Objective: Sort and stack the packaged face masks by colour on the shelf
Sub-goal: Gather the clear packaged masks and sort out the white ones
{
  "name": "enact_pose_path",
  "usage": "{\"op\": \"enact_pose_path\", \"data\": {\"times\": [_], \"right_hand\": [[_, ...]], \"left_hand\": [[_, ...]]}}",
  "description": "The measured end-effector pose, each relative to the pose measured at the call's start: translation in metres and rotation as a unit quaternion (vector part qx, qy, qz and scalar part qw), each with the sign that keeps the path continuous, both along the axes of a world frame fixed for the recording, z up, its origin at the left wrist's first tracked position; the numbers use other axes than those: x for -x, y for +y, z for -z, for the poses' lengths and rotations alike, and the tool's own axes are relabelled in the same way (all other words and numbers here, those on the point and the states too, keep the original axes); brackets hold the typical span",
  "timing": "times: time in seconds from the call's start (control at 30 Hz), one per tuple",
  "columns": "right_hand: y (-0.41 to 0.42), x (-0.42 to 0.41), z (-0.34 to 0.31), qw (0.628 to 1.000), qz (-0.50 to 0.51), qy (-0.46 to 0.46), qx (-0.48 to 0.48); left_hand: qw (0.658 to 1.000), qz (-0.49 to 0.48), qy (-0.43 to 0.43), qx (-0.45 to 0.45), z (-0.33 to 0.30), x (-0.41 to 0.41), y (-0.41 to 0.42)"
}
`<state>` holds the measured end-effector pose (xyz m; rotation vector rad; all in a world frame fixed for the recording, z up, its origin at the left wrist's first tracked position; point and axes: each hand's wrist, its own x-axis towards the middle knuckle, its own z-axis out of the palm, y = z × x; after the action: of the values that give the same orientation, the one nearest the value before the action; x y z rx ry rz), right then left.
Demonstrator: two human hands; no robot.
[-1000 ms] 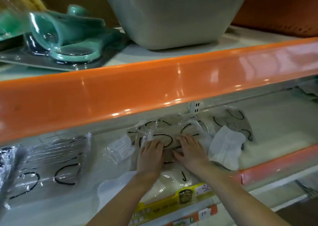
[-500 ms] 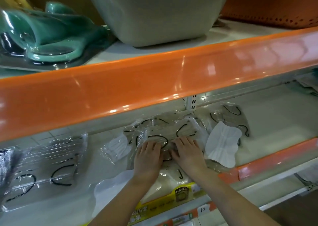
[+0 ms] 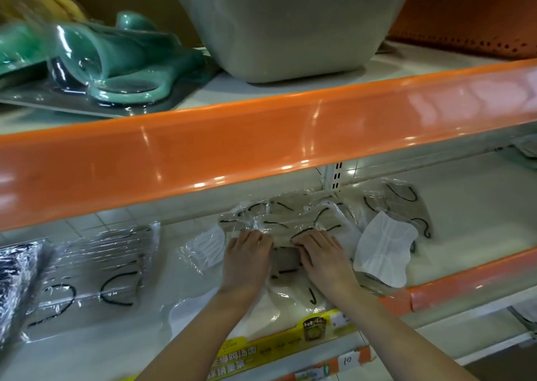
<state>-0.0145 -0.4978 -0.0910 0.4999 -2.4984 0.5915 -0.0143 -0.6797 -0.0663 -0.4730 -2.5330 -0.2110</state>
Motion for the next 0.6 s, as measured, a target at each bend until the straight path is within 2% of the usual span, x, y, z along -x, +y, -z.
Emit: {"op": "enact_pose_path", "data": {"times": [0.1,0.23,0.47,0.6], "right_hand": [[-0.003,0.002,-0.005,1.0,0.019,-0.004,0.023],[-0.023,0.003,-0.018,0.999,0.003,0.005,0.042],[-0.092,0.004,-0.04,0.993,-0.062,0.073,0.071],[-0.133,0.001,-0.041,0.989,-0.126,0.049,0.055]], "left_hand": [[0.997,-0.02,0.077,-0.009,-0.004,-0.002,-0.021],[0.991,-0.06,0.123,-0.015,-0.013,-0.009,-0.048],[0.984,-0.125,0.124,-0.034,-0.022,-0.024,-0.11],[0.979,-0.166,0.116,-0.028,-0.022,-0.039,-0.155]]}}
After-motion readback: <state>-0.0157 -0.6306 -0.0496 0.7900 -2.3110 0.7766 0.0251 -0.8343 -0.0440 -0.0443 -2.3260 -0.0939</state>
